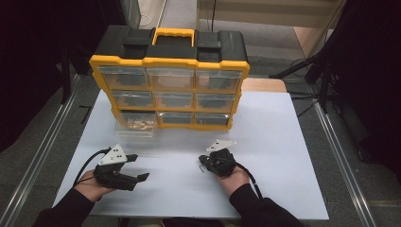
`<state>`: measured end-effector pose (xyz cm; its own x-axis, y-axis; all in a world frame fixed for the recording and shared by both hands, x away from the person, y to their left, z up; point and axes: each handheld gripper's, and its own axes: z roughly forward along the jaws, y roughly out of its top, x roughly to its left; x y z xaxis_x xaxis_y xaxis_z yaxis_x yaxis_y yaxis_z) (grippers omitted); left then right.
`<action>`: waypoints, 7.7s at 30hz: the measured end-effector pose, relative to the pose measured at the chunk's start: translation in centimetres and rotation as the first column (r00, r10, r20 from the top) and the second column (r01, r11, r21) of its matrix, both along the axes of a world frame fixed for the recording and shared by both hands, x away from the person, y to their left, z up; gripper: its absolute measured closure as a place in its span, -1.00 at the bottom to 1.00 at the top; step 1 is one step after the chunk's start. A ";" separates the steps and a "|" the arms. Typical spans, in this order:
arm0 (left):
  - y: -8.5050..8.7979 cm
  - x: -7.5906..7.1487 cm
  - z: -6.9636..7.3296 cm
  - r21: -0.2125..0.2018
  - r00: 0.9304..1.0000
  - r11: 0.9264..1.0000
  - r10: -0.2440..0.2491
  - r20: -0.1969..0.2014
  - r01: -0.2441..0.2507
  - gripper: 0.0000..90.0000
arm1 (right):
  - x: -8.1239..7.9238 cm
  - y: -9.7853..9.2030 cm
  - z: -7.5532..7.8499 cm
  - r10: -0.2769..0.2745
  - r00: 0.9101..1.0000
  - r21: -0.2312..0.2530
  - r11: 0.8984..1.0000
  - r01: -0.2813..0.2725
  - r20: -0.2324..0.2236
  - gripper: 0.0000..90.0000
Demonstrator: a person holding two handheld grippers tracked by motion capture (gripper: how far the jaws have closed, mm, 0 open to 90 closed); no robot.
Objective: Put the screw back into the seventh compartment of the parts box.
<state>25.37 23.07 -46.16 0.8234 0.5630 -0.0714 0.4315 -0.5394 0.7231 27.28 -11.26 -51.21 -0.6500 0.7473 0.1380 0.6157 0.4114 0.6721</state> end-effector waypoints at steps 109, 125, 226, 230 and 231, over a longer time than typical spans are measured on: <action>0.4 0.1 -0.1 -0.005 1.000 1.000 0.010 -0.013 -0.010 -0.54 | 2.1 4.8 5.6 0.153 0.988 0.203 0.969 -0.143 -0.030 0.97; 0.4 0.0 -0.1 -0.014 1.000 1.000 0.012 -0.007 -0.012 -0.54 | 4.0 6.5 7.5 0.148 0.989 0.180 0.973 -0.146 0.005 0.97; 0.7 0.1 -0.1 -0.031 1.000 0.999 0.010 -0.015 -0.011 -0.54 | 10.4 16.7 9.2 0.120 0.992 0.167 0.978 -0.126 0.045 0.96; 0.8 0.1 -0.1 -0.030 1.000 1.000 0.010 -0.014 -0.010 -0.54 | 10.6 17.0 8.7 0.121 0.992 0.158 0.979 -0.126 0.042 0.95; 0.8 0.0 -0.1 -0.031 1.000 0.999 0.011 -0.015 -0.011 -0.54 | 10.6 17.0 8.6 0.118 0.992 0.157 0.980 -0.124 0.042 0.95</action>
<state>25.41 23.83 -46.24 0.8159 0.5693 -0.1011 0.4482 -0.5121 0.7327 37.86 5.79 -42.60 -0.7403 0.6329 0.2265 0.5449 0.3676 0.7536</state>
